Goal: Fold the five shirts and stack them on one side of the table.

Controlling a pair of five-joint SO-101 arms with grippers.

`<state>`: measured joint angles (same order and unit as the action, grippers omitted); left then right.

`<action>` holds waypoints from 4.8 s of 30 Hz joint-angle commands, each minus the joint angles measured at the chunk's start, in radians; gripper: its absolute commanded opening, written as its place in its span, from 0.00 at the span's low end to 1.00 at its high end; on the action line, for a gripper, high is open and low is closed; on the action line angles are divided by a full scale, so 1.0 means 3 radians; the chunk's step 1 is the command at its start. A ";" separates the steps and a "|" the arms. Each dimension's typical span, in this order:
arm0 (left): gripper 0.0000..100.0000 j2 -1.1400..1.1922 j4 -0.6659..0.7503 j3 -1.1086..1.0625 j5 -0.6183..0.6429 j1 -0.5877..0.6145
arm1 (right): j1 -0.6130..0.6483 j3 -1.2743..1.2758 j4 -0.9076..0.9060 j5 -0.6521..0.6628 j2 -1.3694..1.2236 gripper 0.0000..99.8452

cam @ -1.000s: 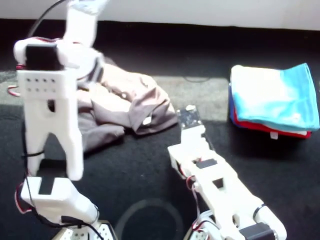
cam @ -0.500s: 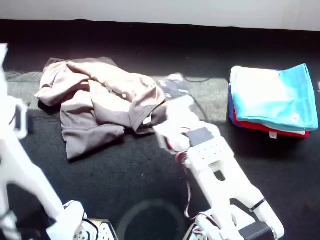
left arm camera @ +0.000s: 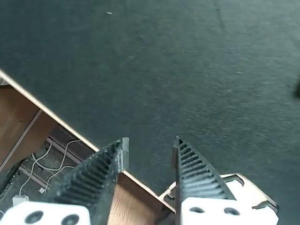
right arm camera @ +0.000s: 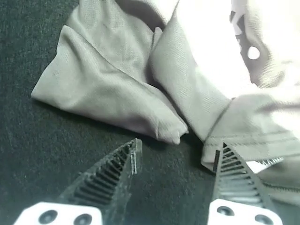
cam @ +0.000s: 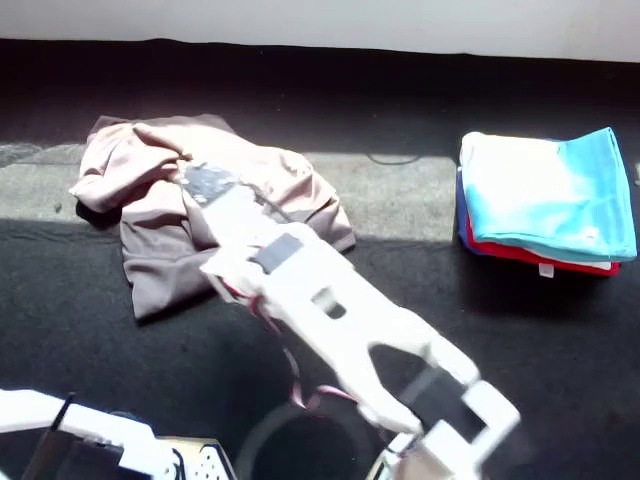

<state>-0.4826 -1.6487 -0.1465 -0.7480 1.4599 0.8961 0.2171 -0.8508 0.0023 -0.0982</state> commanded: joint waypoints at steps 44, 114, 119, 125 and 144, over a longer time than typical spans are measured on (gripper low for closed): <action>0.16 -0.0100 0.0338 -0.1194 -0.0220 -0.1501 | -0.1680 -0.6437 -0.3046 0.0005 -0.2657 0.01; 0.17 -0.0125 0.1074 -0.1711 0.0982 -0.3097 | -0.1465 -0.3946 -0.1445 0.0895 -0.0166 0.01; 0.17 -0.0120 0.1059 -0.1716 0.0982 -0.3291 | -0.1655 -0.3255 -0.1445 0.0900 -0.0637 0.01; 0.17 -0.0100 0.1181 -0.1731 0.0987 -0.3854 | -0.1931 -0.3061 -0.1368 0.0905 -0.1235 0.01; 0.17 -0.0090 0.2675 -0.2238 0.1969 -0.6012 | -0.2488 -0.3061 -0.1082 0.0900 -0.1071 0.20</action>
<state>-0.4918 -0.9244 -0.8063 -0.1864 -0.3122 0.1580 -0.6989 -1.1500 0.2631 -0.5386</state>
